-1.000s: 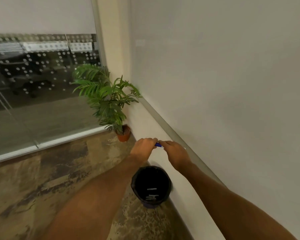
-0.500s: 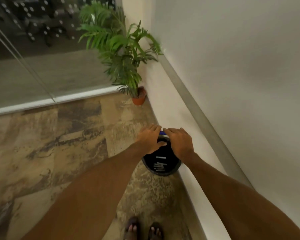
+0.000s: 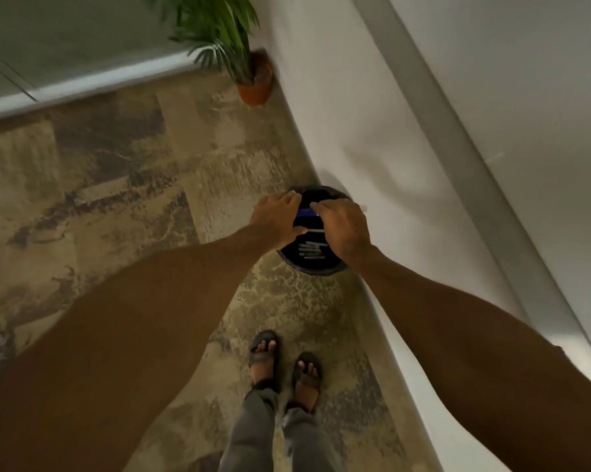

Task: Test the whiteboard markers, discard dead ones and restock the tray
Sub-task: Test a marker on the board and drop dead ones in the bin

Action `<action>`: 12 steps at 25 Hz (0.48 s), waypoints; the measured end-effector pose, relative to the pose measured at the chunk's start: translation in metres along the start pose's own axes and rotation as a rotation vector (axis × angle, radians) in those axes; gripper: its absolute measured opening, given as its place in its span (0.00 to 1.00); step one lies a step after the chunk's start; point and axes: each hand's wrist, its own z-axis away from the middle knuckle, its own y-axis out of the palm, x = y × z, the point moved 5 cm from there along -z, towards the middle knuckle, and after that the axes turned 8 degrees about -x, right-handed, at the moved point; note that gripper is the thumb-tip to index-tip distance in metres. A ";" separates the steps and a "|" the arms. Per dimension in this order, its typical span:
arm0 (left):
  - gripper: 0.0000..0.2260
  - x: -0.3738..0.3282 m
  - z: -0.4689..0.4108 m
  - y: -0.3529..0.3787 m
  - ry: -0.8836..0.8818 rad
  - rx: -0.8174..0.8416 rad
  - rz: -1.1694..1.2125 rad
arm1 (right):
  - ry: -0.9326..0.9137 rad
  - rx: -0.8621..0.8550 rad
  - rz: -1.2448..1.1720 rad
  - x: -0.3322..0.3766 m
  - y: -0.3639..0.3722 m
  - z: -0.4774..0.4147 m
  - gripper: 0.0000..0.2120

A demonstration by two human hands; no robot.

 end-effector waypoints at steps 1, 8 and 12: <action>0.32 0.004 -0.005 0.009 -0.001 0.009 -0.007 | 0.003 0.011 -0.001 -0.002 0.011 -0.003 0.14; 0.31 0.024 -0.025 0.058 -0.028 0.065 0.000 | 0.059 0.058 -0.108 -0.025 0.068 -0.026 0.17; 0.31 0.031 -0.022 0.066 -0.059 0.052 0.023 | 0.119 0.010 -0.179 -0.031 0.072 -0.032 0.15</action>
